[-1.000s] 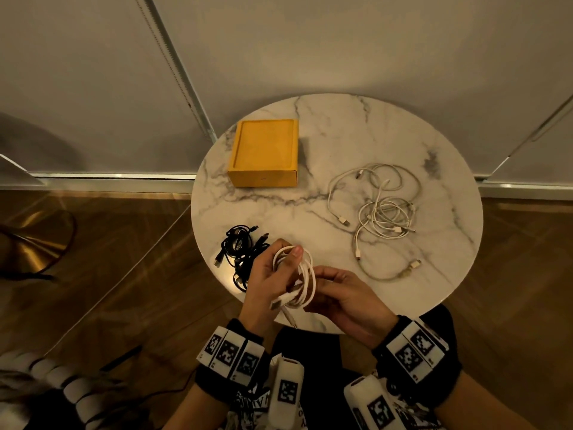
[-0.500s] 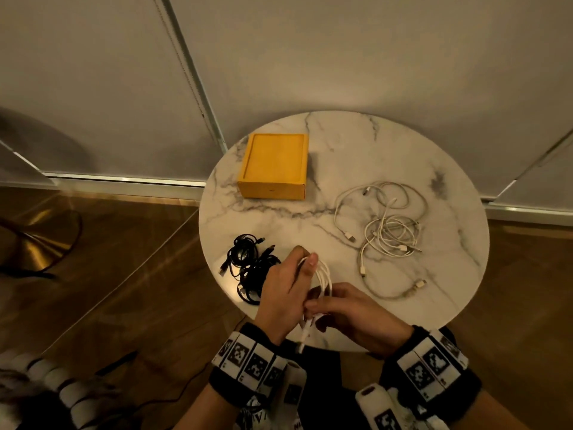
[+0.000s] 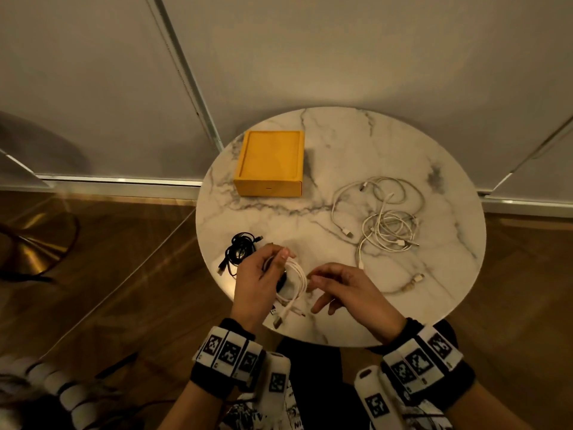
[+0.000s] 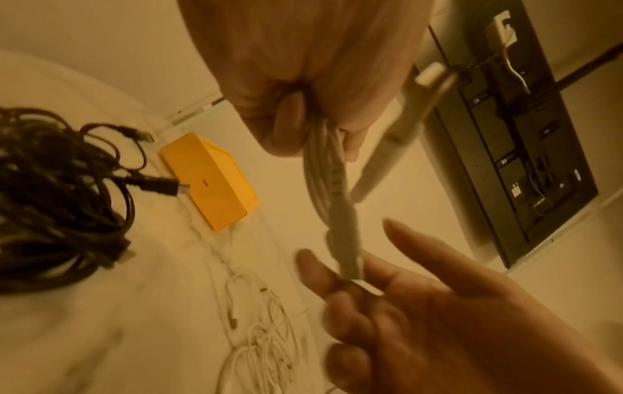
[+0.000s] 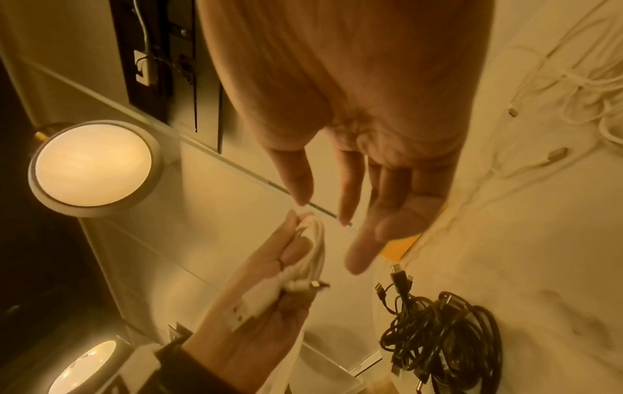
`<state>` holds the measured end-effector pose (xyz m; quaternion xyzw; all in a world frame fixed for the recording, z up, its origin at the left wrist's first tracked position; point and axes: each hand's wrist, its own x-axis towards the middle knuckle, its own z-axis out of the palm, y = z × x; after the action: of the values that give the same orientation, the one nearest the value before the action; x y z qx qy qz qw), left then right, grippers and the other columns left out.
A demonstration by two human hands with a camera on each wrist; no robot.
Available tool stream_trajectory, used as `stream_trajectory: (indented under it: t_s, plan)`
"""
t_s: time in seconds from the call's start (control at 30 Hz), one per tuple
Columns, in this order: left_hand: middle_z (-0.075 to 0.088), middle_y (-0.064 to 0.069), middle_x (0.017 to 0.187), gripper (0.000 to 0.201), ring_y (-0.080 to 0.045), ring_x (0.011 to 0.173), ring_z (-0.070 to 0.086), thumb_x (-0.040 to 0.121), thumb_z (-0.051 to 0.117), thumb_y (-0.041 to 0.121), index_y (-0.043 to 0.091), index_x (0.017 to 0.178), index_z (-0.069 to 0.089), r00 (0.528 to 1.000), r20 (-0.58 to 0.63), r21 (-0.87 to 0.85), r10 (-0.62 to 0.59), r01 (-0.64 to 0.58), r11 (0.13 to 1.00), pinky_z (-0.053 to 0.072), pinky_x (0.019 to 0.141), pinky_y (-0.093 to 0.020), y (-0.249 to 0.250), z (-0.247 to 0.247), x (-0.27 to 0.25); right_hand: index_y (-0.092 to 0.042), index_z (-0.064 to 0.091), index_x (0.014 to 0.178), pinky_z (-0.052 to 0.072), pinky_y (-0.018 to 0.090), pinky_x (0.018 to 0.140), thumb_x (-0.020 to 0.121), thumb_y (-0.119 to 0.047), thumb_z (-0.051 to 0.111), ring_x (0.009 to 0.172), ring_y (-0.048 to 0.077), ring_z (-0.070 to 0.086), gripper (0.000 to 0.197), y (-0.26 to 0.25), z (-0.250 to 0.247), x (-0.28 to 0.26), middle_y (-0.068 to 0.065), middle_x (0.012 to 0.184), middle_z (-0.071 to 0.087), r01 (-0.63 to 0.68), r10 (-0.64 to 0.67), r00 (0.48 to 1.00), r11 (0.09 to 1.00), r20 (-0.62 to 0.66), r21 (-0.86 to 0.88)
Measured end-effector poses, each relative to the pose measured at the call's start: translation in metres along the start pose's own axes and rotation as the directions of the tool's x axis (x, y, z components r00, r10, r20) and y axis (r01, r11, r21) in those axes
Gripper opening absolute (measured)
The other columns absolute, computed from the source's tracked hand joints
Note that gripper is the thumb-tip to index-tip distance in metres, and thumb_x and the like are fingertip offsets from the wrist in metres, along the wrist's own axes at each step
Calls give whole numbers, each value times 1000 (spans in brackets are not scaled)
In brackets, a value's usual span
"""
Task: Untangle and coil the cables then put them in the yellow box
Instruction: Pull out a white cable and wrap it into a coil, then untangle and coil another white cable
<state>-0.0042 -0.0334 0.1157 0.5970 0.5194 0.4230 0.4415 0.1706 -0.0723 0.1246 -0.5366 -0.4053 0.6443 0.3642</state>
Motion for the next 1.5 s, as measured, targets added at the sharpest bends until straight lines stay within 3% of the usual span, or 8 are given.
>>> stream_trajectory:
  t_s: [0.2,0.37,0.6,1.03,1.13,1.33,1.4,1.5]
  plan:
    - [57,-22,69,27,-29,61,49,94,53,29,7,88,68,999,43,-147,-29,35,988,40,57,-31,4,12,-8,0,68,87,49,27,56,95,-18,55,62,22,62,24,2,12,0,21,85,66,-56,49,993,996,104,71]
    - [70,-2,77,24,-12,56,57,86,67,31,12,99,74,969,228,-69,-97,115,991,48,50,-26,-7,-2,-11,5,69,89,53,29,53,95,-18,55,56,21,61,27,9,-4,-5,16,77,67,-88,83,994,993,65,82]
    - [73,-5,79,19,-15,59,64,82,76,17,16,101,76,901,394,118,-181,146,982,51,48,-28,-16,-17,-8,12,67,92,54,34,57,90,-8,62,59,21,62,20,28,-15,-2,18,74,67,-137,134,989,989,68,47]
    - [74,-1,76,11,-13,56,66,79,78,16,15,90,77,969,214,327,-121,46,944,54,51,-24,0,-50,79,4,67,103,55,31,62,93,-13,57,83,33,70,22,47,-40,17,24,98,71,-278,279,960,944,19,178]
    - [70,4,73,11,-4,59,64,78,79,19,15,88,77,857,501,495,-123,-167,853,52,55,-21,0,-17,121,-2,68,98,52,27,58,94,-13,57,77,23,69,16,65,-57,20,16,93,73,-344,346,935,938,-79,30]
    - [72,-9,85,19,-9,59,61,83,74,16,8,100,73,374,824,555,-426,-378,741,54,52,-21,-22,92,135,-11,65,85,45,20,48,93,-9,54,60,11,59,14,99,-89,10,6,80,67,-423,377,887,896,-268,-138]
    - [72,-8,85,19,1,53,57,83,73,14,8,101,73,321,818,574,-477,-424,700,46,50,-13,-40,115,128,-13,65,82,45,21,50,93,-11,54,59,11,59,15,104,-94,3,4,78,66,-437,386,879,887,-281,-148]
    - [75,-4,99,19,-6,79,66,81,74,18,16,99,75,367,798,598,-478,-583,550,42,67,-12,-66,142,128,-17,64,76,46,23,54,90,-14,55,61,12,59,17,109,-109,-7,4,77,66,-437,363,864,885,-348,-163]
